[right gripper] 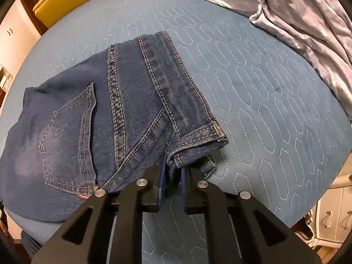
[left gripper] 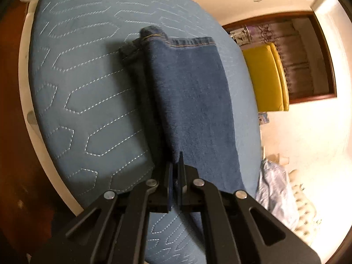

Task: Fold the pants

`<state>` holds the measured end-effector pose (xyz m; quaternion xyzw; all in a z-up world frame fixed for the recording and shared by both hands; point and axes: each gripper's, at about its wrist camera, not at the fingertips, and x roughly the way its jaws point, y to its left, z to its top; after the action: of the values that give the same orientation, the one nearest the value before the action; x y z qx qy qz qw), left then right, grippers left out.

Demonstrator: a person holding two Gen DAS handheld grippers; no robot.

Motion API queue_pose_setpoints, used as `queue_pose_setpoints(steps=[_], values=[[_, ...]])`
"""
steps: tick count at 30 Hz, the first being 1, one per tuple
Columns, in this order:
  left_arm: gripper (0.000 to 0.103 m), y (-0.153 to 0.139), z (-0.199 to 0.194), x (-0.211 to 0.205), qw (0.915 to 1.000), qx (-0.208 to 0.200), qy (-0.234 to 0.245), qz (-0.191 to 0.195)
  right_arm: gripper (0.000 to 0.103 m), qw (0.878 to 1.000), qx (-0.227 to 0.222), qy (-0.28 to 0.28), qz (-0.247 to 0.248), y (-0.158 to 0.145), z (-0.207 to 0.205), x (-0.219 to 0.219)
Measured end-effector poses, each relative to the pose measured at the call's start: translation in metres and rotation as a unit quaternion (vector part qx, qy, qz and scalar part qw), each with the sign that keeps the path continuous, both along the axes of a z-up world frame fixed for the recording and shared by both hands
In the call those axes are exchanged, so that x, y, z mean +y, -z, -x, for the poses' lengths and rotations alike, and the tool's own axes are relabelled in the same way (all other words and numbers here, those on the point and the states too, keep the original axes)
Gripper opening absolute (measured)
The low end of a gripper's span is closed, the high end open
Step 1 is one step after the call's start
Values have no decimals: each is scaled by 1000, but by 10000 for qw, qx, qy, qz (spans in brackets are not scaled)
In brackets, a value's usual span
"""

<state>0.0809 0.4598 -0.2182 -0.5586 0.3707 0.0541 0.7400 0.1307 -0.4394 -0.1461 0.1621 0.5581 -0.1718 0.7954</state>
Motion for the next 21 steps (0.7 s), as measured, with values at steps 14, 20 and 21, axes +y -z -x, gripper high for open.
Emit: queue_pose_setpoints(steps=[14, 20, 21], values=[[52, -72, 9, 43, 9769, 32, -346, -2110, 87, 9965, 49, -19, 838, -47, 18, -11], [72, -88, -120, 40, 9252, 108, 1331, -3551, 86, 9874, -618, -1035, 1023, -112, -17, 32], [72, -83, -136, 44, 9203, 228, 1561, -3581, 86, 9843, -713, -1317, 935, -115, -28, 45]])
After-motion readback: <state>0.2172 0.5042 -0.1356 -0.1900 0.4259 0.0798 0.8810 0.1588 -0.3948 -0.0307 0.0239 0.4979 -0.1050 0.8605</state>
